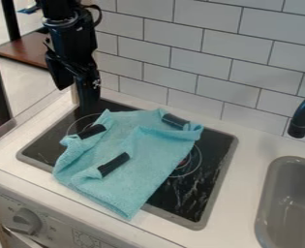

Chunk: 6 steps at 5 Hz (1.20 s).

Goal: Unfold the cloth from left to right

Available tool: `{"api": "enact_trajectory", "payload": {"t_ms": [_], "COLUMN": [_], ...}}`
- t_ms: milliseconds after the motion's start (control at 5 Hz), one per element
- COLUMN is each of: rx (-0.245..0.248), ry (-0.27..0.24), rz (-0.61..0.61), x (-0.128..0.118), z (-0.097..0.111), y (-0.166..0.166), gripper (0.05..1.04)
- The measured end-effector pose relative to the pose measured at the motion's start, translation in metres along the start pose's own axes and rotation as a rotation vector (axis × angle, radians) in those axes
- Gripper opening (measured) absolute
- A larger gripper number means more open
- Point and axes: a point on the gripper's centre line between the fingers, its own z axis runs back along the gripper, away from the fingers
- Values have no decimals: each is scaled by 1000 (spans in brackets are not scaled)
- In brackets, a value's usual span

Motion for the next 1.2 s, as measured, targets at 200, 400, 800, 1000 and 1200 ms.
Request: {"api": "enact_trajectory", "payload": {"t_ms": [200,400,800,1000,1200], "rx": [-20,-35,-43,-57,-41], "ry": [22,36,25,-3,8], "rz": [7,23,-2,-6,-36], "x": [-5,-9,-14,-18,-21], "z": [-7,-10,-5,-4,-6], "y": [-4,-14,-42,-58,-69], "gripper": [999,999,999,999,999]}}
